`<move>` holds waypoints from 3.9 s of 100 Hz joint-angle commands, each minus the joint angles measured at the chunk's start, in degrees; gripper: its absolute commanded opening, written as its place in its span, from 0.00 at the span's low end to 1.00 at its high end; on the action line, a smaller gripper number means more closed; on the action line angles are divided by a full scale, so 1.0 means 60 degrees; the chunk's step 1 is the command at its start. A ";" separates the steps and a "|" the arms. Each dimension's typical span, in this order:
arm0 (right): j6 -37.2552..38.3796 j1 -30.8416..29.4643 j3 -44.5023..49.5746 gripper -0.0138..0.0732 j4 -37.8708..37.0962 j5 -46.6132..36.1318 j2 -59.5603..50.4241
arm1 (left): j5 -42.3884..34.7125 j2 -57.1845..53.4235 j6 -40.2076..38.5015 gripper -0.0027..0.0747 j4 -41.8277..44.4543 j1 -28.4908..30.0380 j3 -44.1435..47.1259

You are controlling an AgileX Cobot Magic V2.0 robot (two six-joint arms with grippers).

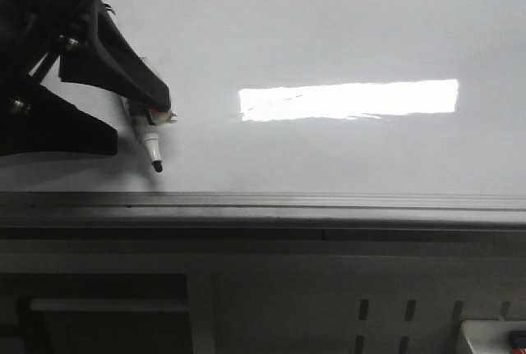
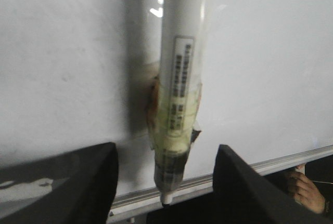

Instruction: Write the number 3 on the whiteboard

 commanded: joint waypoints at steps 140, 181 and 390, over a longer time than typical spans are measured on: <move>-0.5685 0.5015 -0.3827 0.67 0.0436 0.1903 0.3927 | 0.5743 -0.0393 0.5360 0.01 0.3878 -0.0011 -0.3059; -0.5968 0.6986 -0.4624 0.67 0.0436 0.1158 0.5630 | 0.6265 -0.1824 0.7667 0.01 0.5919 -0.0011 -0.3685; -0.6030 0.8587 -0.5766 0.09 0.0817 -0.0461 0.8009 | 0.6275 -0.2373 0.7161 0.30 0.5754 -0.0589 -0.3818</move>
